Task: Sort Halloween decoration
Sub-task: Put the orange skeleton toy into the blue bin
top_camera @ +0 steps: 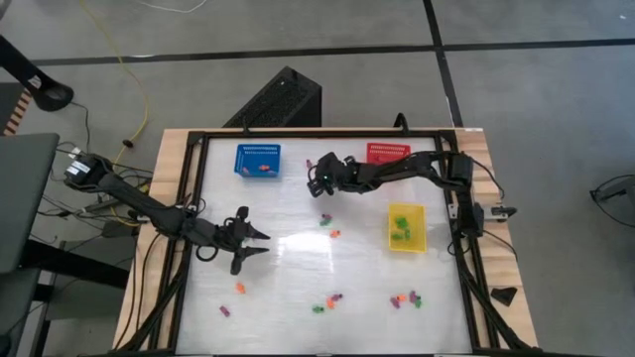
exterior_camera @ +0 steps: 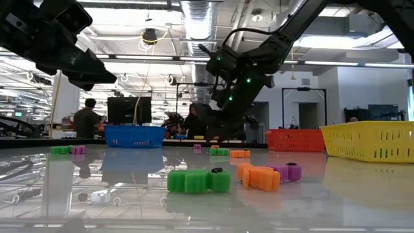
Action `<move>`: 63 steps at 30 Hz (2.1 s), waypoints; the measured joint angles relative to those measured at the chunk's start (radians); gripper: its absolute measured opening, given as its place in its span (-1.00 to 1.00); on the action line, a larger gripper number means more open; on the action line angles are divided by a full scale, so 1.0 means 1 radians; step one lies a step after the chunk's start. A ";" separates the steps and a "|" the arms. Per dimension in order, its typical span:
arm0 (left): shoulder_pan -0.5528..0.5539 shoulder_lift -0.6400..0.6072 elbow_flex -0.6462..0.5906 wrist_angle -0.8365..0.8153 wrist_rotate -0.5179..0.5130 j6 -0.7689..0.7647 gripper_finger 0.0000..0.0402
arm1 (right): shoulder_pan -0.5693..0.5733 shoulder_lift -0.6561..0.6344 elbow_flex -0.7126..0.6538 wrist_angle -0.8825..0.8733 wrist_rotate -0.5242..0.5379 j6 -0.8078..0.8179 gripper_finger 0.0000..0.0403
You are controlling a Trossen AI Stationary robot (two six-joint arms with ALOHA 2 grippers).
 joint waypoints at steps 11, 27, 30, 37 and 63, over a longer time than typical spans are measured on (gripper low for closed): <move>0.000 0.000 0.000 -0.009 -0.011 0.001 -0.26 | -0.013 0.027 0.000 0.021 0.068 0.030 0.02; 0.000 0.000 0.000 -0.016 -0.016 0.000 -0.26 | -0.019 0.098 -0.001 0.167 0.056 0.060 0.02; 0.000 0.000 0.000 -0.016 -0.017 0.000 -0.26 | -0.017 0.097 0.000 0.141 0.041 0.077 0.02; 0.000 0.000 0.000 -0.027 -0.017 0.001 -0.26 | 0.025 0.096 0.001 0.090 0.062 0.077 -0.05; -0.001 -0.415 0.078 -0.800 -0.275 -0.349 -0.26 | 0.081 0.049 -0.006 0.071 -0.009 -0.006 -0.68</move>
